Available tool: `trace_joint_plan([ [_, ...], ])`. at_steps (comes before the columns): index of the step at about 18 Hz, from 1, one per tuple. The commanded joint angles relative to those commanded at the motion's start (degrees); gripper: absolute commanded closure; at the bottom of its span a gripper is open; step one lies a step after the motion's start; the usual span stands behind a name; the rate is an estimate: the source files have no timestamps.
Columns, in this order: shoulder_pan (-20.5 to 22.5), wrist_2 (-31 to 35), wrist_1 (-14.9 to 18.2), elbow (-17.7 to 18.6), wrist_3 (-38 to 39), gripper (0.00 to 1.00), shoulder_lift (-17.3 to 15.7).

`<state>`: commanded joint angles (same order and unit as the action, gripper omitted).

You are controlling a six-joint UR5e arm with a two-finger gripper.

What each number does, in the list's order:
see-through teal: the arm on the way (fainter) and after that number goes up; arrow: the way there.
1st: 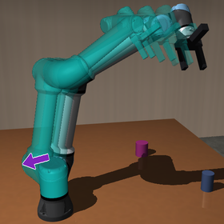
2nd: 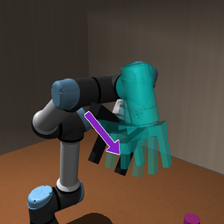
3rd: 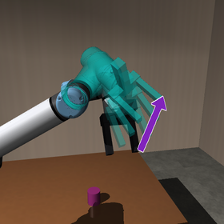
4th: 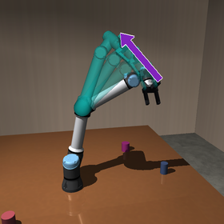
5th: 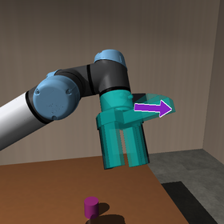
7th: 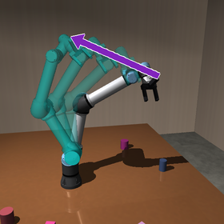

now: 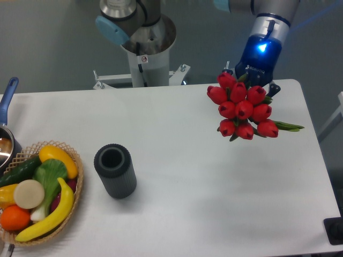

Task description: Insert the flowers into the vase

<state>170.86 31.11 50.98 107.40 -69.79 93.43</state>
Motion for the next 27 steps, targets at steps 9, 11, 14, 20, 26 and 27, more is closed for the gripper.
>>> trace_joint_plan([
  [9,-0.2,-6.8,-1.0,-0.7,-0.1,0.79,0.4],
  [11,-0.2,-7.2,-1.2,-0.7,-0.1,0.79,0.5],
  [14,-0.9,-8.8,-1.3,-1.1,-0.1,0.79,0.5],
  [20,-4.7,-18.3,-1.3,-0.9,-0.6,0.79,0.8],
  [26,-12.8,-21.6,-1.8,-1.0,-1.4,0.80,1.8],
  [27,-13.8,-22.1,-2.3,-1.1,-1.4,0.80,2.3],
])
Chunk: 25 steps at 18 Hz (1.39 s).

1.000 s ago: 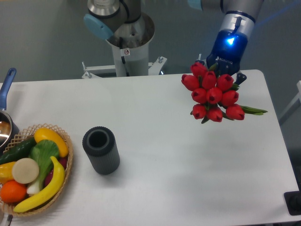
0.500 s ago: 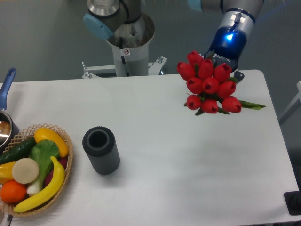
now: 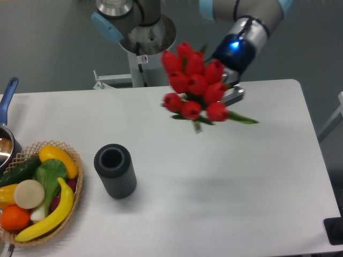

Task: Insert the flowers into the vase
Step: 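Carry the red tulips over the dark grey vase, then lower the tulip stems down into the vase opening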

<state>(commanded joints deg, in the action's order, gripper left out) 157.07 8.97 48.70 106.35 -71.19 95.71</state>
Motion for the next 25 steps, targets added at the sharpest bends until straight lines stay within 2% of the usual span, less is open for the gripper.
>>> trace_joint_plan([
  [3,-3.2,-0.8,-1.1,0.0,-1.3,0.80,0.9],
  [7,-5.2,-7.0,-1.2,0.1,-1.8,0.80,1.8],
  [14,-10.6,-8.7,-1.4,0.4,-5.8,0.81,5.0],
  [18,-10.8,-11.6,-1.4,1.4,-5.9,0.81,5.6],
  [25,-11.2,-12.7,-1.3,2.0,-5.9,0.81,7.3],
])
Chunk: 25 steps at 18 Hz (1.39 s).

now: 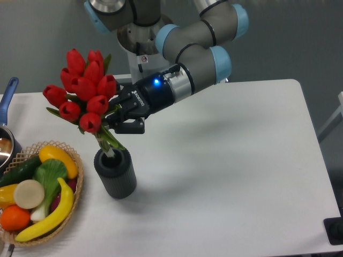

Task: Insert the flowers into the vase
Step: 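Lower the tulip stems down into the vase opening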

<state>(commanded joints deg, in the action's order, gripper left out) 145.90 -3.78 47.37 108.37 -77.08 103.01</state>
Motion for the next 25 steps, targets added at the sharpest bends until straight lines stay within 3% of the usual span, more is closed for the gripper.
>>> trace_joint_plan([
  [25,1.2,0.7,-0.2,5.6,-3.6,0.80,5.8],
])
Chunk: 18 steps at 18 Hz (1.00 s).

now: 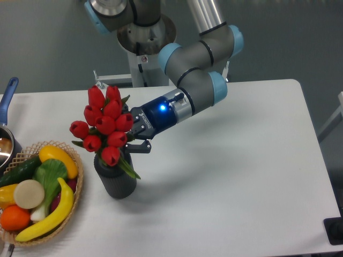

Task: Insert the flowers into the vase
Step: 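Lower the tulip stems down into the vase opening, then open the gripper to release the tulips in the vase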

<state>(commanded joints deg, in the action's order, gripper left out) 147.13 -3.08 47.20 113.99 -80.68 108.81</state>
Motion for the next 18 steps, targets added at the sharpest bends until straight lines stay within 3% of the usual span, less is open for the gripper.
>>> trace_joint_plan([
  [15,0.0,0.4,-0.4,1.5,-2.1,0.80,2.9],
  [18,0.0,0.4,-0.4,3.0,-5.4,0.77,3.6],
])
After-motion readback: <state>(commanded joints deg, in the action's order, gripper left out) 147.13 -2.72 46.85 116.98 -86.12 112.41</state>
